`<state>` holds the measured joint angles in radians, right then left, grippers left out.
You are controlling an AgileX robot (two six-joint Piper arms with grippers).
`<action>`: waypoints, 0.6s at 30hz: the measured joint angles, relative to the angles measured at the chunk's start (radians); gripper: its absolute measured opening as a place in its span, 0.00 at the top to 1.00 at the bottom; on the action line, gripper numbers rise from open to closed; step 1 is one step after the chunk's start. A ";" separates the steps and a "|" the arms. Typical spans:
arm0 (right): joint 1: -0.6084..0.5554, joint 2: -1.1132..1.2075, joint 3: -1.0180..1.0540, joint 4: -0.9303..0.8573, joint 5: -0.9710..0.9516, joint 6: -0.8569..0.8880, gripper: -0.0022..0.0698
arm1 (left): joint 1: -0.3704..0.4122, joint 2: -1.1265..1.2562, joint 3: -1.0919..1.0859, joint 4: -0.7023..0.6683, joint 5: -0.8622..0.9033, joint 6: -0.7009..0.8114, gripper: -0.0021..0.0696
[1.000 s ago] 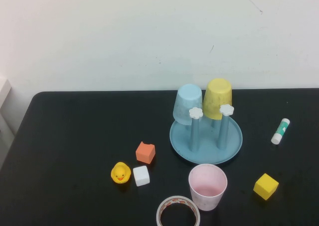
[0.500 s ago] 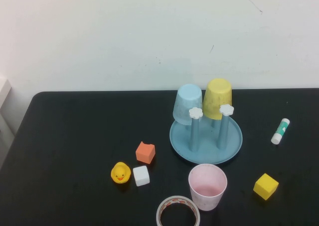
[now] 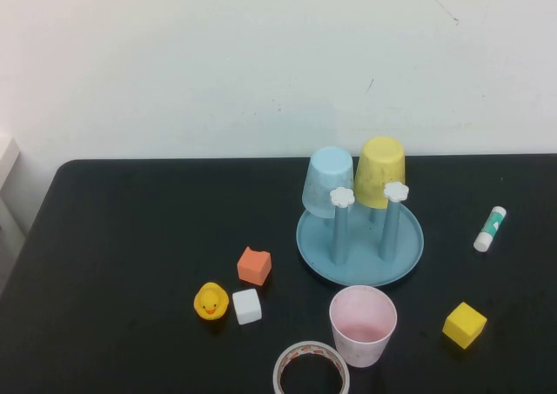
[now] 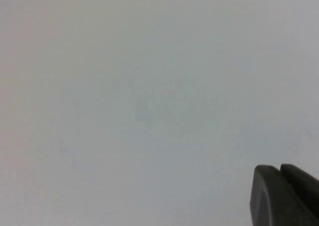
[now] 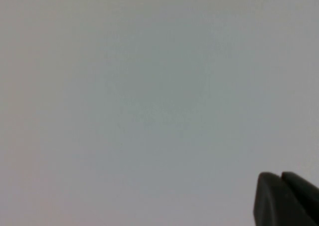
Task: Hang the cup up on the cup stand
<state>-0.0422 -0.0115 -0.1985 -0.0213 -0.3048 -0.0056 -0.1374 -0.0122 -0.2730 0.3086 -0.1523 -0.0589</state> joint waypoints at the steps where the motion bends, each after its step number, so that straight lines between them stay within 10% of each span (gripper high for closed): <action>1: 0.000 0.010 -0.043 0.000 0.053 -0.021 0.97 | 0.000 0.012 -0.052 -0.002 0.087 0.000 0.97; 9: 0.000 0.277 -0.242 -0.038 0.518 -0.059 0.97 | 0.000 0.183 -0.197 -0.009 0.595 -0.013 0.97; 18: 0.000 0.662 -0.282 0.158 0.757 -0.129 0.97 | 0.000 0.325 -0.066 -0.274 0.628 -0.081 0.97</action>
<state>-0.0422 0.6506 -0.4807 0.1370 0.4522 -0.1345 -0.1374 0.3131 -0.3393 0.0349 0.4760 -0.1397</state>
